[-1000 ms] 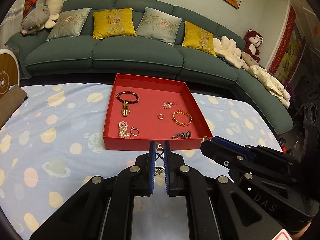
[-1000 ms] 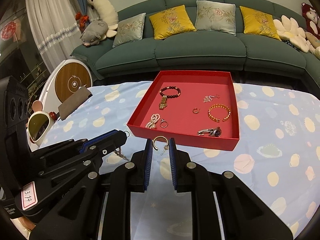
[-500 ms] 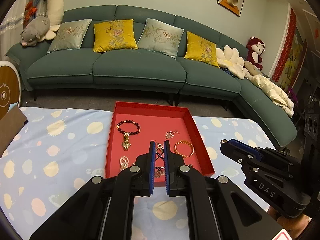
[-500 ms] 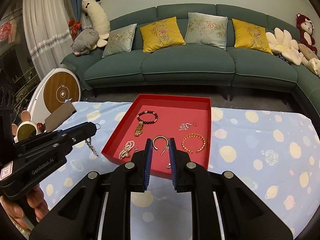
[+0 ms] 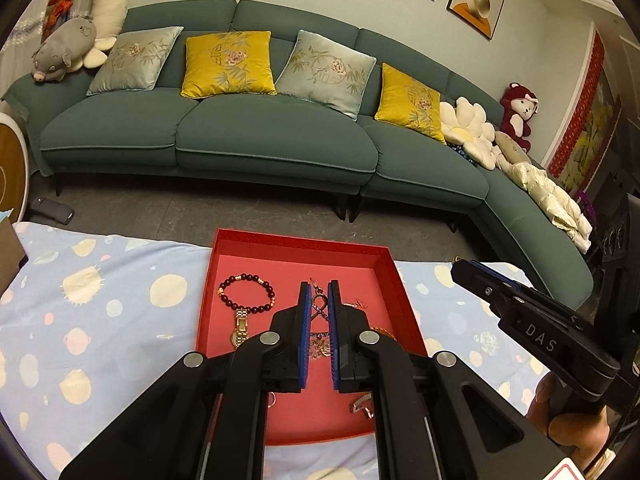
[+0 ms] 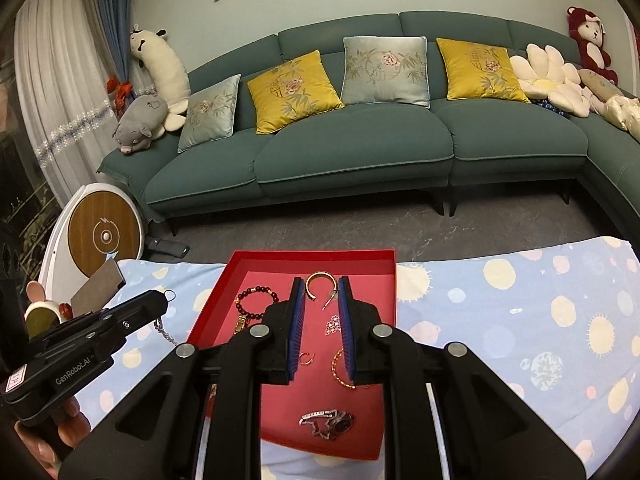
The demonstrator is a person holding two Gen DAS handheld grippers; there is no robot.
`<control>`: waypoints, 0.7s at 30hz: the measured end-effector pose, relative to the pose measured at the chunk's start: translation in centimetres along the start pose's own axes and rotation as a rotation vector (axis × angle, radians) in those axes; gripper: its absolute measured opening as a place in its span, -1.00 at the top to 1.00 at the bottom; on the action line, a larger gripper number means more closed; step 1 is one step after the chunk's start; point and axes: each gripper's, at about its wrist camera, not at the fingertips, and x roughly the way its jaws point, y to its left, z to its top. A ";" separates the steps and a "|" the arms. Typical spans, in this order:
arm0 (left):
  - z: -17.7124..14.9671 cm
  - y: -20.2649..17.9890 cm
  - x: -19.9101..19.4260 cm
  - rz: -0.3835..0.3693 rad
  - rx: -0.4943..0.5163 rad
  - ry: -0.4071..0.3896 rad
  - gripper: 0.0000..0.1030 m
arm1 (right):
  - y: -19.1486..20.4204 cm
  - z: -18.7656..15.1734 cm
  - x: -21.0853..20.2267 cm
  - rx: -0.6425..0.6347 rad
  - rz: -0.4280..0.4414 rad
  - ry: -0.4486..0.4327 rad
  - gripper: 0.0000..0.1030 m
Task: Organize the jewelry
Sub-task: 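Carry both earrings over the red tray, then lower both earrings into the tray and open both grippers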
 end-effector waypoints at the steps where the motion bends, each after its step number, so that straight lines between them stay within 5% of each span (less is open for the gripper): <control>1: 0.1 0.1 0.5 0.005 0.009 -0.002 0.89 | -0.1 0.0 0.6 0.004 0.001 0.003 0.69; 21: 0.0 1.3 8.9 0.039 0.088 0.065 0.89 | -1.8 -1.6 9.3 0.045 -0.005 0.065 0.69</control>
